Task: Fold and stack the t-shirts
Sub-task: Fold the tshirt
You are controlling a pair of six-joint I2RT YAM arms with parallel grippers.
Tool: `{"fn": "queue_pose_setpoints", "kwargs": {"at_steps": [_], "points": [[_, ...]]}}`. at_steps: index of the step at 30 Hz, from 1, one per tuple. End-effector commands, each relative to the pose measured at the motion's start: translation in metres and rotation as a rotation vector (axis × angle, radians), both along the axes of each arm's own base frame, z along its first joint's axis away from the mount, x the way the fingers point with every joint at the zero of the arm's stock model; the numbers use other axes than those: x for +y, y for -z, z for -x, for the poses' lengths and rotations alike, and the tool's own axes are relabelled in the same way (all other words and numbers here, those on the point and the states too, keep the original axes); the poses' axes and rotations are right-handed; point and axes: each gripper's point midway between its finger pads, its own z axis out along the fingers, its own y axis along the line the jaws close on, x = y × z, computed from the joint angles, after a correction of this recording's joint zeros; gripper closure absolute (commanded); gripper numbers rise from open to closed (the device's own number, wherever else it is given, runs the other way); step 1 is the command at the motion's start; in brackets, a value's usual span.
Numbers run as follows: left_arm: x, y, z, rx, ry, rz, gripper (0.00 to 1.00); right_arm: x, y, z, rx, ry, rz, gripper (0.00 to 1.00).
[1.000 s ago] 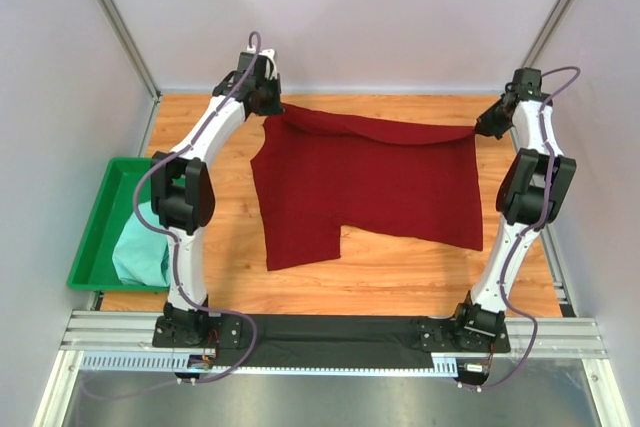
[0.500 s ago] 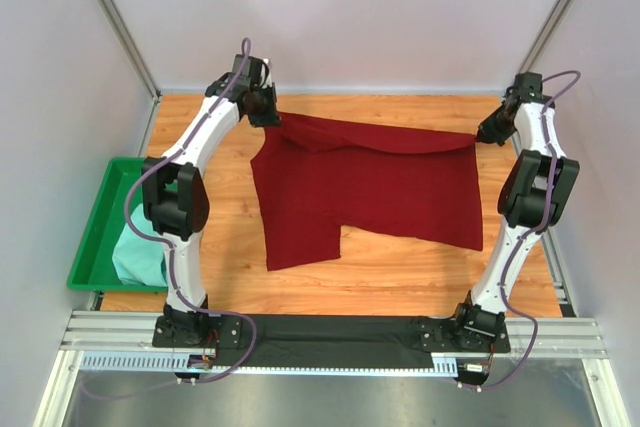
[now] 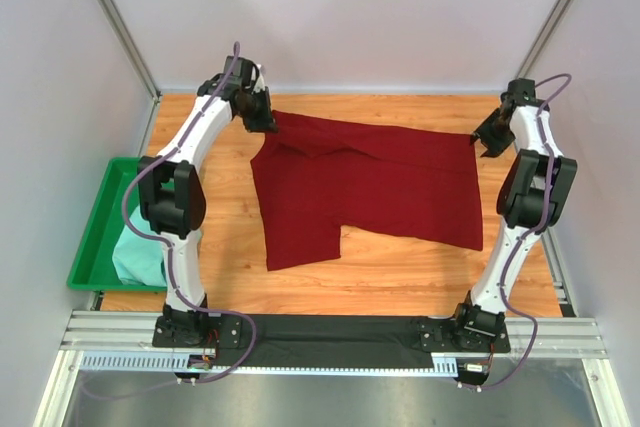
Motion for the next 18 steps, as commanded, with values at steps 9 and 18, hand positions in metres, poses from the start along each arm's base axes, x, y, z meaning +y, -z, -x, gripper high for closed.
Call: {"fn": "queue_pose_setpoints", "kwargs": {"at_steps": [9,18], "points": [[-0.011,0.037,0.006,0.094,0.057,0.039,1.0,0.276,-0.079,-0.028,-0.539,-0.449,-0.245,0.5],[-0.004,0.035,-0.008,0.064,0.037,-0.011,1.0,0.428,-0.038,-0.02,-0.544,-0.557,-0.428,0.62]]}}
